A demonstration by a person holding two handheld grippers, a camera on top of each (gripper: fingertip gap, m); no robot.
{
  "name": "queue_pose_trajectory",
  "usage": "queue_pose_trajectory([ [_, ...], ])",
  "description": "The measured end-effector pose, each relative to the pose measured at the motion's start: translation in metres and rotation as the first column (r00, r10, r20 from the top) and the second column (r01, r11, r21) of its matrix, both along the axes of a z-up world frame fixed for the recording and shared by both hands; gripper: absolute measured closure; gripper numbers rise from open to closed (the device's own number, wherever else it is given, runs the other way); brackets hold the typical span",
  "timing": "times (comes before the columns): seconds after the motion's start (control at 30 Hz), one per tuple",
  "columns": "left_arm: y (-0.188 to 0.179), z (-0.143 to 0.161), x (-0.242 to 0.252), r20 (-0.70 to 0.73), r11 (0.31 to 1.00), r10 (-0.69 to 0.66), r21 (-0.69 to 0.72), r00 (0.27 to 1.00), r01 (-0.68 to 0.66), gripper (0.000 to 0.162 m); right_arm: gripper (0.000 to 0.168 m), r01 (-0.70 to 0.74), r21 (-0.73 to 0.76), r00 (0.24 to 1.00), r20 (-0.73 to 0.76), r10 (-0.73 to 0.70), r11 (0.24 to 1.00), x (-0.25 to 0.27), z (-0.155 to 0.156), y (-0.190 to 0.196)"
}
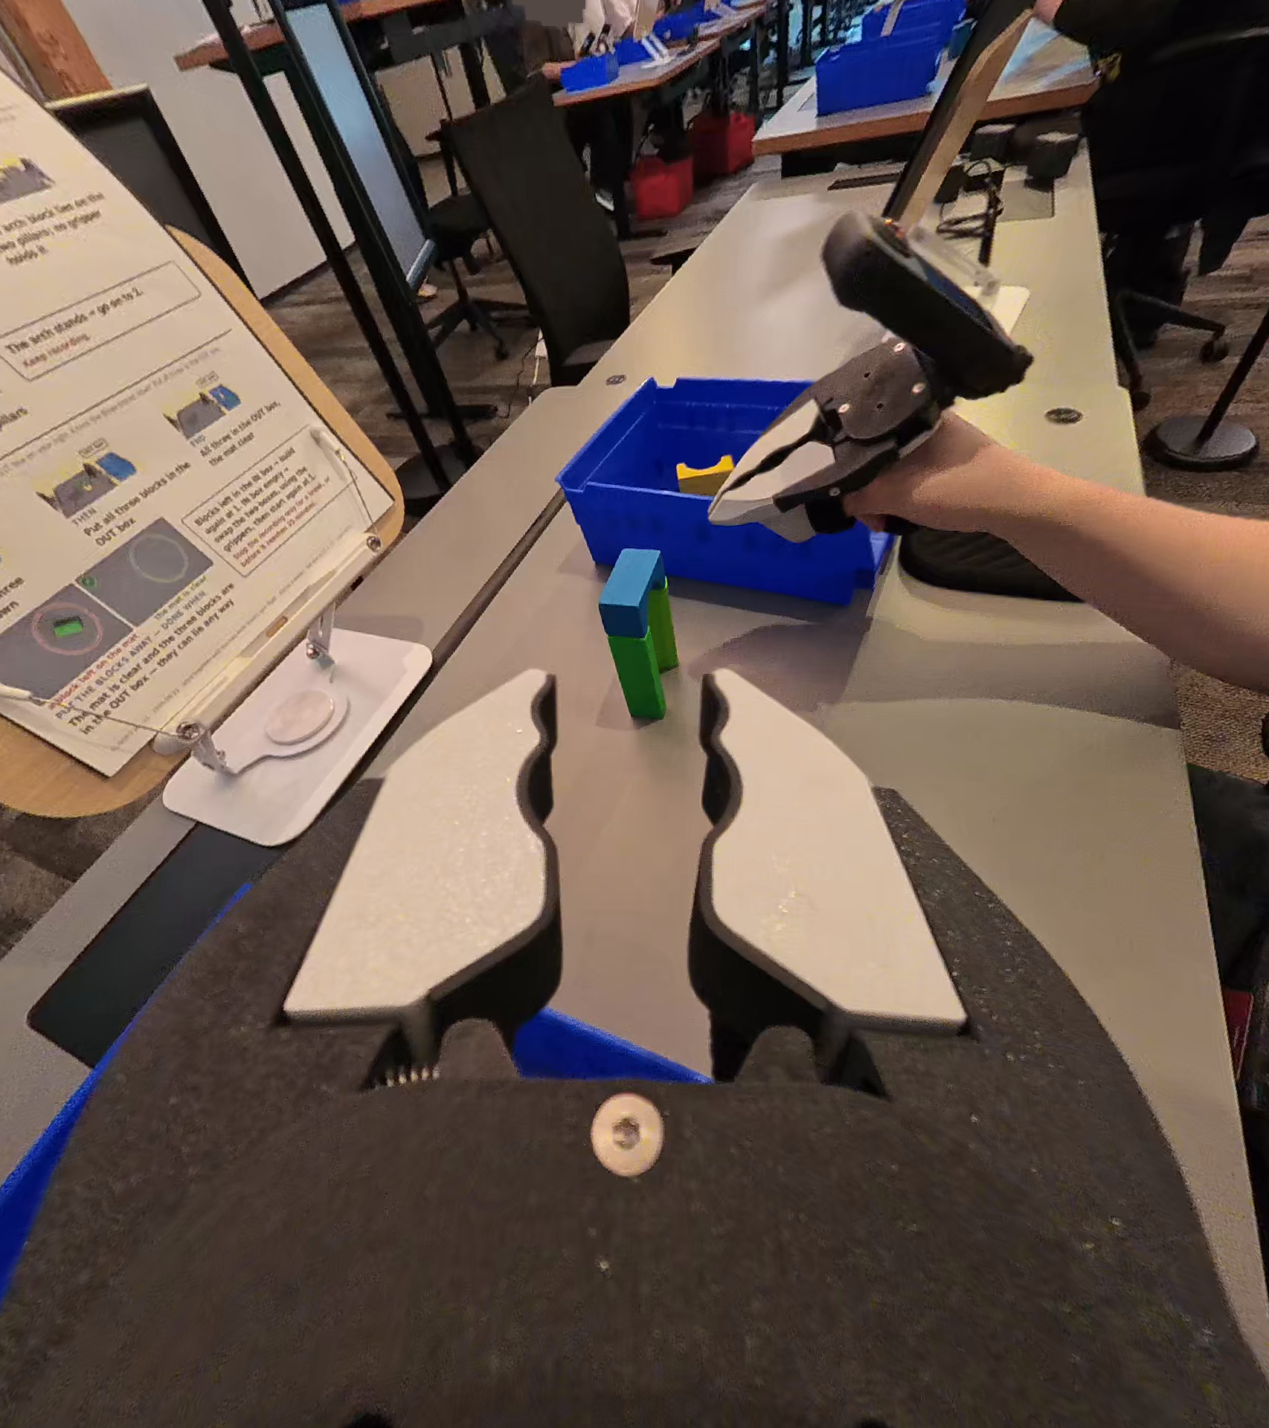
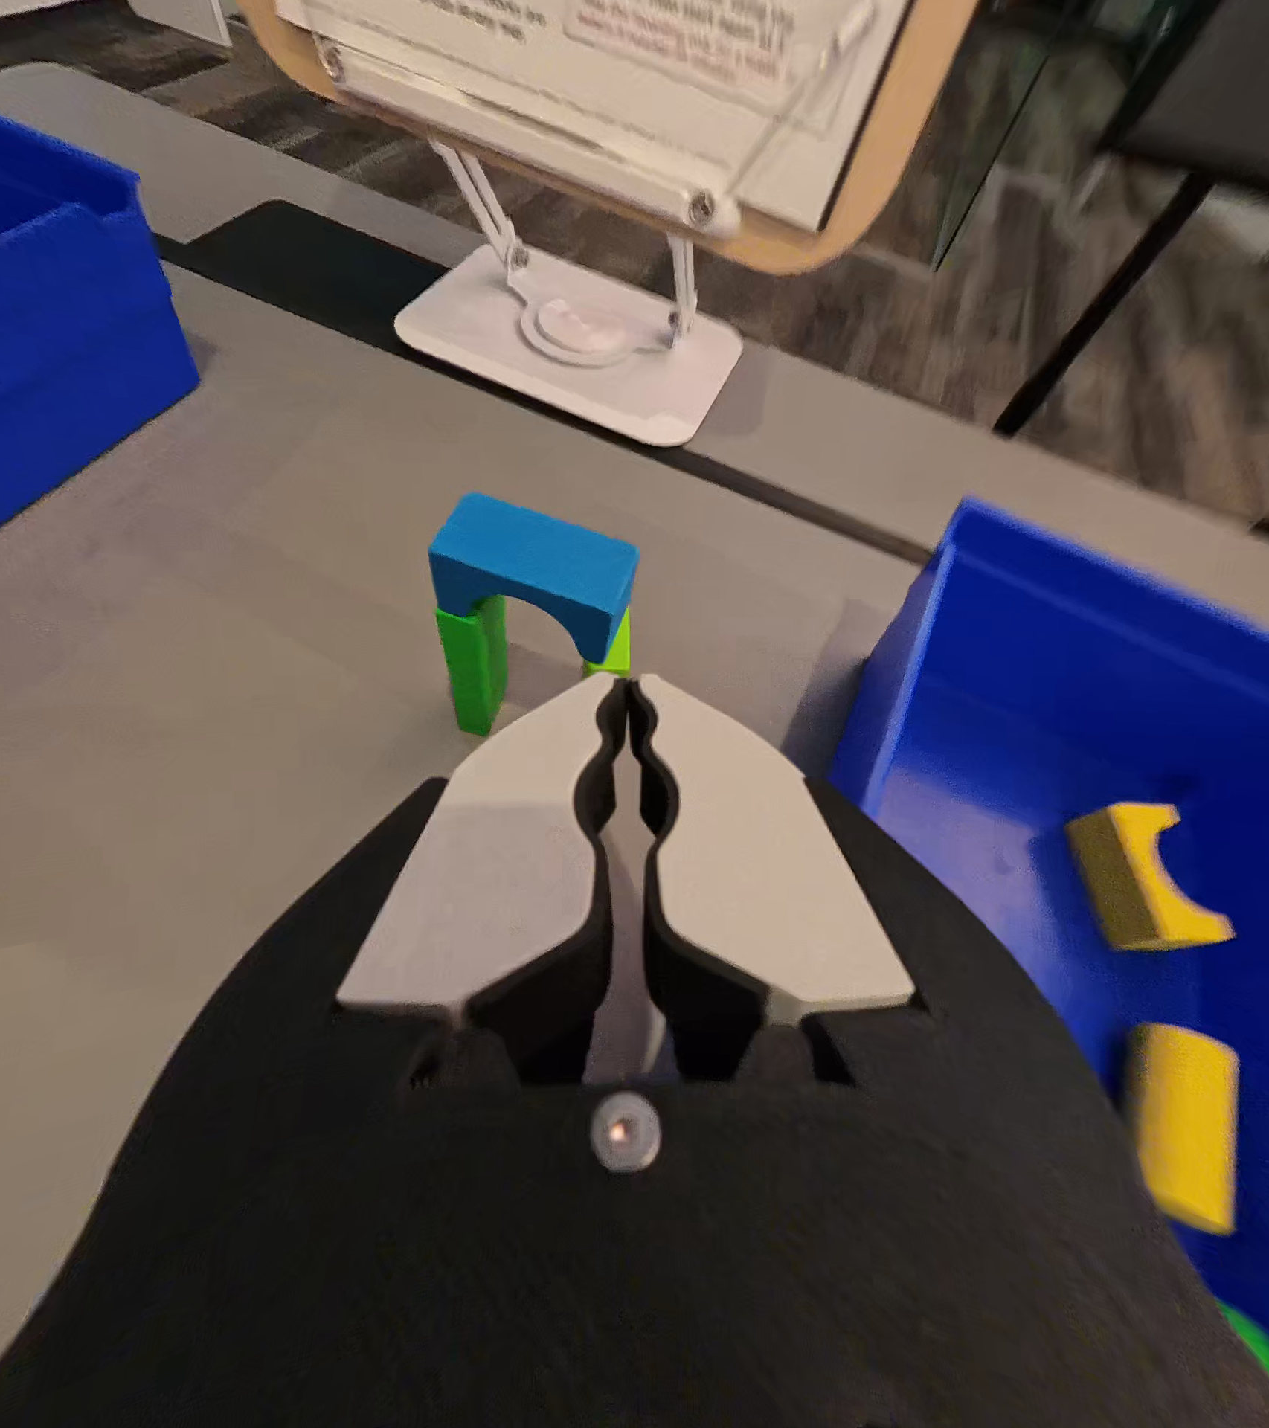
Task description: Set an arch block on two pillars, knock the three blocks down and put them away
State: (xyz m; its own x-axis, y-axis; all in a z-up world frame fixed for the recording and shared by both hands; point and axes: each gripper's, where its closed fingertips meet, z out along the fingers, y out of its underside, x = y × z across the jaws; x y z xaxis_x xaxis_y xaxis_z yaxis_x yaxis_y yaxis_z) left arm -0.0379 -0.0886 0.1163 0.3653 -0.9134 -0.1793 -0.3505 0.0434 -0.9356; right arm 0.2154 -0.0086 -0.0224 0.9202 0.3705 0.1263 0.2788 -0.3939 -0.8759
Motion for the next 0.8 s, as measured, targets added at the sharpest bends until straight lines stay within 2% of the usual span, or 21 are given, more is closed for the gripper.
queue_pose_trajectory([
  [0.1, 0.0, 0.001, -0.001, -0.005, 1.0, 0.015, -0.003, 1.0, -0.015, 0.128, 0.167, 0.058, -0.169, 0.991, -0.11, -0.077, 0.984, 0.005, -0.019, 0.018],
  [0.17, -0.003, 0.006, -0.001, 0.016, 1.0, 0.004, 0.002, 1.0, -0.004, 0.131, 0.167, 0.084, -0.265, 0.984, -0.132, -0.122, 0.961, 0.013, -0.023, 0.031],
  [0.23, -0.009, 0.012, 0.0, 0.049, 1.0, -0.02, -0.003, 0.999, 0.02, 0.14, 0.167, 0.098, -0.386, 0.982, -0.113, -0.152, 0.917, 0.022, -0.029, 0.039],
  [0.3, -0.009, 0.018, -0.001, 0.078, 1.0, -0.016, 0.007, 0.997, 0.015, 0.158, 0.167, 0.117, -0.48, 0.984, -0.062, -0.167, 0.87, 0.032, -0.036, 0.046],
  [0.43, -0.004, 0.022, -0.004, 0.11, 1.0, 0.017, -0.008, 0.994, -0.017, 0.162, 0.167, 0.099, -0.628, 0.987, -0.039, -0.158, 0.772, 0.039, -0.052, 0.051],
  [0.57, 0.005, 0.021, -0.015, 0.116, 0.997, 0.075, -0.034, 0.99, -0.071, 0.162, 0.167, 0.099, -0.693, 0.988, -0.02, -0.156, 0.714, 0.04, -0.063, 0.05],
  [0.8, 0.002, 0.03, -0.032, 0.184, 0.998, 0.068, -0.024, 0.981, -0.065, 0.162, 0.167, 0.117, -0.717, 0.99, 0.029, -0.138, 0.687, 0.037, -0.069, 0.051],
])
